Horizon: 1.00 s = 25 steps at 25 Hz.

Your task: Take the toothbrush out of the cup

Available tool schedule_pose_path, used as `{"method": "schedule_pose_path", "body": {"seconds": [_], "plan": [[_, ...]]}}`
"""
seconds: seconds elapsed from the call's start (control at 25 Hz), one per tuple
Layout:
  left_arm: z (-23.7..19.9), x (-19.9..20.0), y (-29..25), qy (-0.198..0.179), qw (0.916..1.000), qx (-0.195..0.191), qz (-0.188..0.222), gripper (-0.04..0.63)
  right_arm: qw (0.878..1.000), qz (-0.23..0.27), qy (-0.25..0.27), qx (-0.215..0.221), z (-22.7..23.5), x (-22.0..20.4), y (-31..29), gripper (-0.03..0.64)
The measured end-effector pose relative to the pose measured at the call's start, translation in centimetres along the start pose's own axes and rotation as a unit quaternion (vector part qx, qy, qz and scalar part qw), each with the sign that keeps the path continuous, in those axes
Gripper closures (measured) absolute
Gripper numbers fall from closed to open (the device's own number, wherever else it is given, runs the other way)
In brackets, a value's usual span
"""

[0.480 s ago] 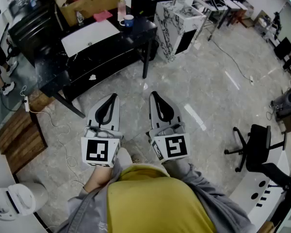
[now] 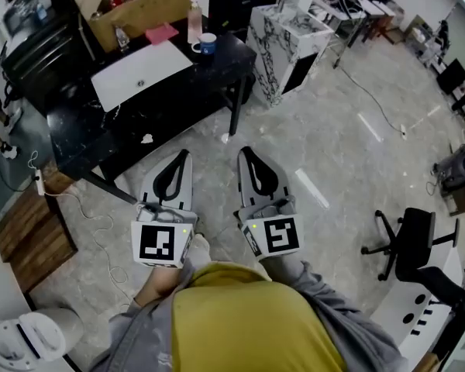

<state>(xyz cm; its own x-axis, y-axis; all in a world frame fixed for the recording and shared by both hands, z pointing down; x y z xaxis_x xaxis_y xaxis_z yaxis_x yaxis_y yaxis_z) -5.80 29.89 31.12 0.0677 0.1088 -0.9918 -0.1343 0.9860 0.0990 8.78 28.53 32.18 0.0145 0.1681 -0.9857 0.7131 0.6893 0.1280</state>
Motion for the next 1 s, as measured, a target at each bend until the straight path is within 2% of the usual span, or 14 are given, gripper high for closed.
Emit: {"method": "schedule_pose_path", "body": {"seconds": [0.48,0.6,0.72,0.84,1.0], "plan": [[-7.1,-1.8,-14.9,0.004,0.9990,-0.044,0.002,0.592,0.999,0.001,-0.007,-0.036,6.7,-3.4,-14.3,0.552],[-8.6,-2.8,-17.2,0.009,0.9985,-0.053,-0.002,0.592,0.999,-0.002,-0.014,-0.046,7.5,-4.1,-16.9,0.543],[-9.8,-3.2,-19.1,0.022,0.9982,-0.057,0.002,0.592,0.998,-0.026,-0.016,-0.049,7.8,-4.8,-18.4,0.535],[-10.5,-3.8,-20.1,0.026,0.9979,-0.060,-0.003,0.592,0.998,-0.008,-0.019,-0.056,8.2,-4.9,-19.4,0.534],[-10.7,-4.6,-21.6,0.027,0.9975,-0.065,-0.009,0.593,0.998,-0.009,-0.025,-0.061,9.3,-5.7,-20.6,0.531]]}}
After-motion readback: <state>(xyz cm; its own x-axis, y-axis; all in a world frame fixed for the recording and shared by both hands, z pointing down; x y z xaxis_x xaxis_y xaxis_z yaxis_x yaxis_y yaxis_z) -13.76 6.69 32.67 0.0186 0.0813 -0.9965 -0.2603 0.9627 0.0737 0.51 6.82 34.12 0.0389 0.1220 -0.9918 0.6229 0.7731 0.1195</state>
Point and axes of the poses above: the fingertips, and each gripper's own axes: y backward along the fingers, z to its right, x out of its top, the point moved 5 cm from there along y, backward along the fingers, and after that the axes turned 14 degrees about x, right-handed, at the moved point
